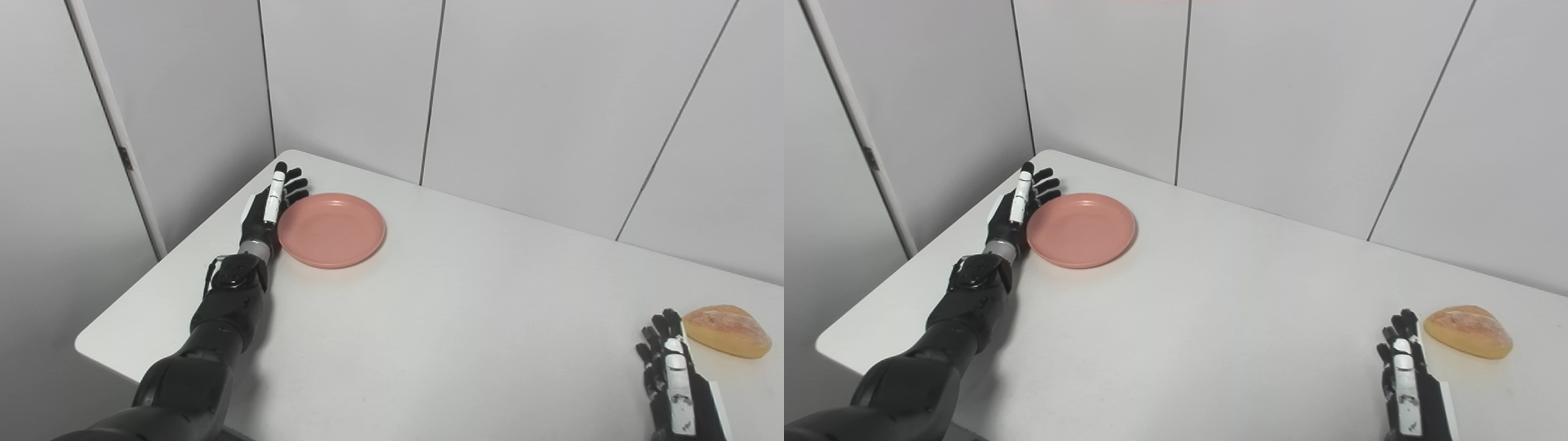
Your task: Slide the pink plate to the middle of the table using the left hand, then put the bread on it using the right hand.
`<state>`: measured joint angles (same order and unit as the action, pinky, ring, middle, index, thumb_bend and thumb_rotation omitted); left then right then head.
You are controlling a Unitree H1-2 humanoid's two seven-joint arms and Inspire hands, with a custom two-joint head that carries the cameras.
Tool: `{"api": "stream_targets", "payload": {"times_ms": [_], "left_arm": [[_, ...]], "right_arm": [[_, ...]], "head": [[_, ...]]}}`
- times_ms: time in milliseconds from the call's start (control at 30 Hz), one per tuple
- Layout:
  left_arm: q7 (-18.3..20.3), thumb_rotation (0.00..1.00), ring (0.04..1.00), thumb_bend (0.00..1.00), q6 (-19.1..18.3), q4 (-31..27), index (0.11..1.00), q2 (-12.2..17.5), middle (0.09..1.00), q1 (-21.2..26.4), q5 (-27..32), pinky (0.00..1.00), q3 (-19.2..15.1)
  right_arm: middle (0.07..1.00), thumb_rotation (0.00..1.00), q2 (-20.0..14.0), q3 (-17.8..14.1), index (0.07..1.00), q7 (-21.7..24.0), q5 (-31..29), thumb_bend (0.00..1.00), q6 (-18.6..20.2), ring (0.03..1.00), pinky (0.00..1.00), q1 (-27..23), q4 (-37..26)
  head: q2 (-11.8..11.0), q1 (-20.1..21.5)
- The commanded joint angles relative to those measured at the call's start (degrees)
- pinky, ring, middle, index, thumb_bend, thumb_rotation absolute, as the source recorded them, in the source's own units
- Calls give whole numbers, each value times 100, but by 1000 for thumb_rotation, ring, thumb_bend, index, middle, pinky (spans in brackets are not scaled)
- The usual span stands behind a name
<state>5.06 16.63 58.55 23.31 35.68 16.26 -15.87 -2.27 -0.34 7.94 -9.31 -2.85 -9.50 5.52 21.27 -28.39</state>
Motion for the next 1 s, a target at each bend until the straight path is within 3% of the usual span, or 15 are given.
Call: {"api": "stream_targets", "payload": {"times_ms": [0, 200, 333, 467, 667, 967], "left_arm": [[113, 1000, 817, 653, -58, -127, 780, -66, 819, 332, -52, 864, 91], [286, 1000, 829, 688, 55, -157, 794, -150, 834, 336, -86, 909, 271], [386, 1000, 808, 691, 179, -135, 790, -234, 830, 343, -71, 865, 330], [428, 1000, 805, 681, 65, -214, 792, -306, 828, 342, -69, 863, 372], [541, 1000, 812, 694, -56, -377, 811, -420, 840, 313, -81, 879, 495], [710, 1000, 816, 667, -381, -799, 818, -554, 841, 208, -38, 903, 579]], "right_arm": [[1000, 868, 31, -28, 1000, 24, -97, 422, -35, 1000, 1000, -150, -184], [1000, 886, 23, 1, 1000, 4, -36, 422, -102, 1000, 1000, -154, -176], [1000, 876, 36, 8, 1000, -20, 4, 434, -141, 1000, 1000, -156, -170], [1000, 877, 46, 2, 1000, -61, 81, 427, -143, 1000, 1000, -171, -133], [1000, 865, 17, -3, 1000, -42, 124, 499, -262, 1000, 1000, -221, 62], [1000, 839, 39, -37, 1000, -46, 134, 522, -665, 1000, 1000, -318, 441]], "head": [[9, 11], [30, 54], [81, 109], [131, 175], [196, 269], [387, 495]]}}
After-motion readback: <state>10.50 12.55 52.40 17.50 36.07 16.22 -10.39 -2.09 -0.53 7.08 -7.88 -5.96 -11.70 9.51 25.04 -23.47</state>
